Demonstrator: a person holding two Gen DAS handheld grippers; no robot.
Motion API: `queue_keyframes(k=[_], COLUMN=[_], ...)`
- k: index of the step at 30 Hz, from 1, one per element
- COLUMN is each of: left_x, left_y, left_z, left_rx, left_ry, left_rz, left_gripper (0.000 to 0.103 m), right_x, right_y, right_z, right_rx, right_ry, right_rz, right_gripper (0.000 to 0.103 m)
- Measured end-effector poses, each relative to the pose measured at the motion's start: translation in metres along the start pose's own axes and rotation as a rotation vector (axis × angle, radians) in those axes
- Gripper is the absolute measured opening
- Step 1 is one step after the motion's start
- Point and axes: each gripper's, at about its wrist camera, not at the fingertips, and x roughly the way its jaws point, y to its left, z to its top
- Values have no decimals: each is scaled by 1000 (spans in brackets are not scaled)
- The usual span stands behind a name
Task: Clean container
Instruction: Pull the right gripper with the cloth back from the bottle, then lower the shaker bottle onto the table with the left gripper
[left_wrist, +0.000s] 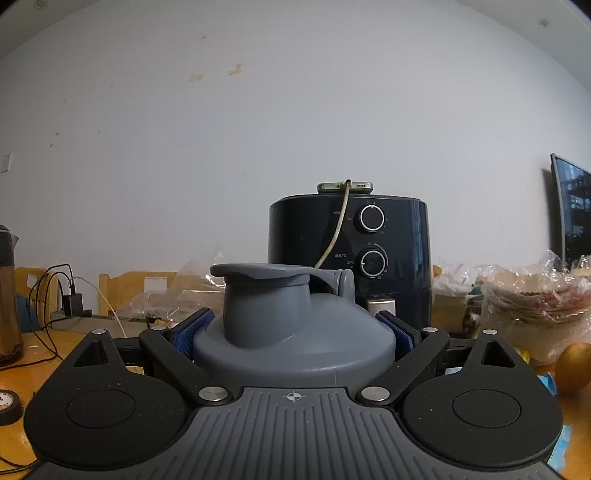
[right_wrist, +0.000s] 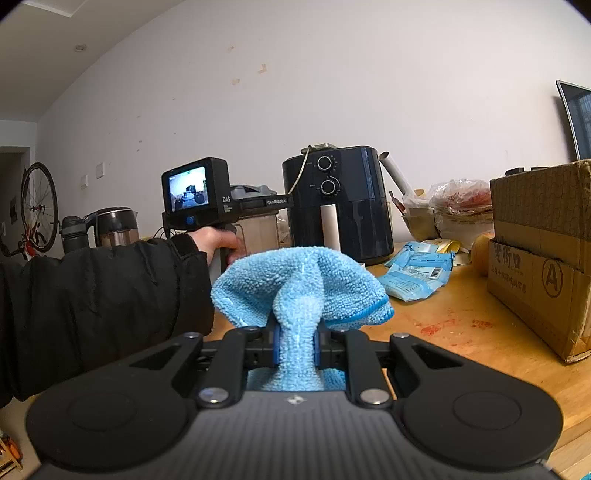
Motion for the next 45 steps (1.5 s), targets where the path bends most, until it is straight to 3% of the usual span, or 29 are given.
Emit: queue_keyframes(k=[11,21,45], left_x=[0,-3,-30], left_y=[-3,-4,-8], left_z=[-4,-6,-5], left_rx=[25,-20,7], left_ry=[-40,4,36], left_rz=[25,49,40], left_gripper=[96,97,103], right_x=[-2,-6,-11], right_y=[-4,-4,-6], right_z=[0,0,2], right_rx=[44,45,40], right_ry=[1,-10,-26], right_rz=[5,-3,6], right_gripper=[12,12,13])
